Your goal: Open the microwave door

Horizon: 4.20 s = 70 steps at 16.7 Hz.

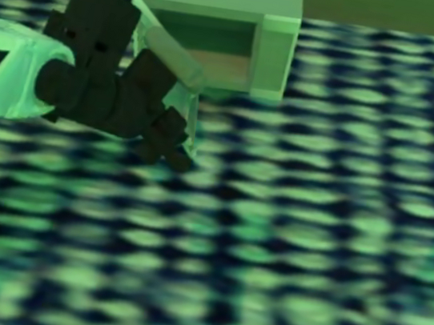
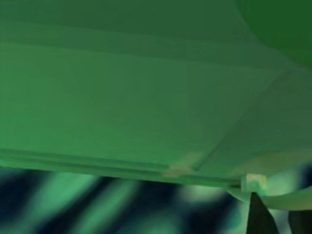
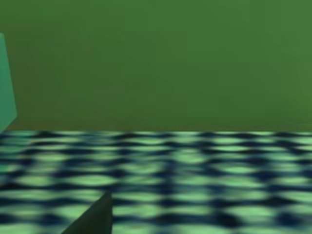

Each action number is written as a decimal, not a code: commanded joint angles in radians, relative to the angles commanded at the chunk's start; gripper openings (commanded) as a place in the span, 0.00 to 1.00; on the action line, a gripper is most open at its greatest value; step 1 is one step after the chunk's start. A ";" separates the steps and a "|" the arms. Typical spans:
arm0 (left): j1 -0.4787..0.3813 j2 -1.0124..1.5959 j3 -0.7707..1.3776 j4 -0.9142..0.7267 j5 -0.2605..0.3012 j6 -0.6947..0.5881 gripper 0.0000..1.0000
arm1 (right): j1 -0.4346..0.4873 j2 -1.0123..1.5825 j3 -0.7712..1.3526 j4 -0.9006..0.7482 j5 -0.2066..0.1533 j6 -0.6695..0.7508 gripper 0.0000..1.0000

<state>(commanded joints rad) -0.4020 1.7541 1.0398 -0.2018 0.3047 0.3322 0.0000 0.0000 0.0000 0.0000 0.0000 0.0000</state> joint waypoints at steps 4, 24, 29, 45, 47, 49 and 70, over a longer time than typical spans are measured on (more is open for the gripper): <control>0.000 0.000 0.000 0.000 0.000 0.000 0.00 | 0.000 0.000 0.000 0.000 0.000 0.000 1.00; 0.031 -0.008 -0.005 -0.026 0.051 0.072 0.00 | 0.000 0.000 0.000 0.000 0.000 0.000 1.00; 0.031 -0.008 -0.005 -0.026 0.051 0.072 0.00 | 0.000 0.000 0.000 0.000 0.000 0.000 1.00; 0.040 -0.009 -0.007 -0.040 0.074 0.099 0.00 | 0.000 0.000 0.000 0.000 0.000 0.000 1.00; 0.050 -0.012 -0.005 -0.046 0.086 0.120 0.00 | 0.000 0.000 0.000 0.000 0.000 0.000 1.00; 0.061 -0.012 -0.005 -0.056 0.098 0.142 0.00 | 0.000 0.000 0.000 0.000 0.000 0.000 1.00; 0.064 -0.012 -0.005 -0.059 0.102 0.149 0.00 | 0.000 0.000 0.000 0.000 0.000 0.000 1.00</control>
<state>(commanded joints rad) -0.3377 1.7421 1.0345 -0.2610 0.4069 0.4811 0.0000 0.0000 0.0000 0.0000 0.0000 0.0000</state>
